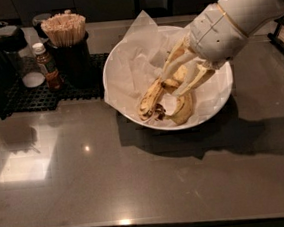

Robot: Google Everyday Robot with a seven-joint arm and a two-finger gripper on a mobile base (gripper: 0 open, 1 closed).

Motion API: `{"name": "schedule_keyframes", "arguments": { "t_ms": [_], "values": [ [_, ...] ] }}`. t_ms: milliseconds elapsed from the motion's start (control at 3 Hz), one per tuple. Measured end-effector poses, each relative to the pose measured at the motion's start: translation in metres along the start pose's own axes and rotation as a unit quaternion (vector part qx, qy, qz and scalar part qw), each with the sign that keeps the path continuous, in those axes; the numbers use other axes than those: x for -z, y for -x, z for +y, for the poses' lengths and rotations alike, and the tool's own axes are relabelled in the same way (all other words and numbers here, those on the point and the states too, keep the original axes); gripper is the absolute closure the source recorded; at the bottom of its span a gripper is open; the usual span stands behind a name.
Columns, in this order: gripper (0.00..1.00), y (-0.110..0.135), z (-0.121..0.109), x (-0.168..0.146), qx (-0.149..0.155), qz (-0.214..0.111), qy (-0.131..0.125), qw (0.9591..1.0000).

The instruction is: Pick banana from white bowl

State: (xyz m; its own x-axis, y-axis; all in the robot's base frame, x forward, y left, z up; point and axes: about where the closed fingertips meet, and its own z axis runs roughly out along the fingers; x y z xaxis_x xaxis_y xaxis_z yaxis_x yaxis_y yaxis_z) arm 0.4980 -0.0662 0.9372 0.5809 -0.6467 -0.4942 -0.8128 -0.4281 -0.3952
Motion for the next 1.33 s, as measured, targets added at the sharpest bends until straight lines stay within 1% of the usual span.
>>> {"name": "schedule_keyframes", "arguments": {
  "t_ms": [333, 667, 1000, 1333],
  "values": [
    [1.00, 0.031, 0.000, 0.033, 0.038, 0.007, -0.052, 0.9979],
    [1.00, 0.064, 0.007, 0.066, 0.079, 0.004, -0.095, 0.9923],
    [1.00, 0.086, 0.019, 0.091, 0.116, -0.019, -0.134, 0.9840],
    [1.00, 0.104, 0.028, 0.103, 0.153, -0.034, -0.169, 0.9730]
  ]
}}
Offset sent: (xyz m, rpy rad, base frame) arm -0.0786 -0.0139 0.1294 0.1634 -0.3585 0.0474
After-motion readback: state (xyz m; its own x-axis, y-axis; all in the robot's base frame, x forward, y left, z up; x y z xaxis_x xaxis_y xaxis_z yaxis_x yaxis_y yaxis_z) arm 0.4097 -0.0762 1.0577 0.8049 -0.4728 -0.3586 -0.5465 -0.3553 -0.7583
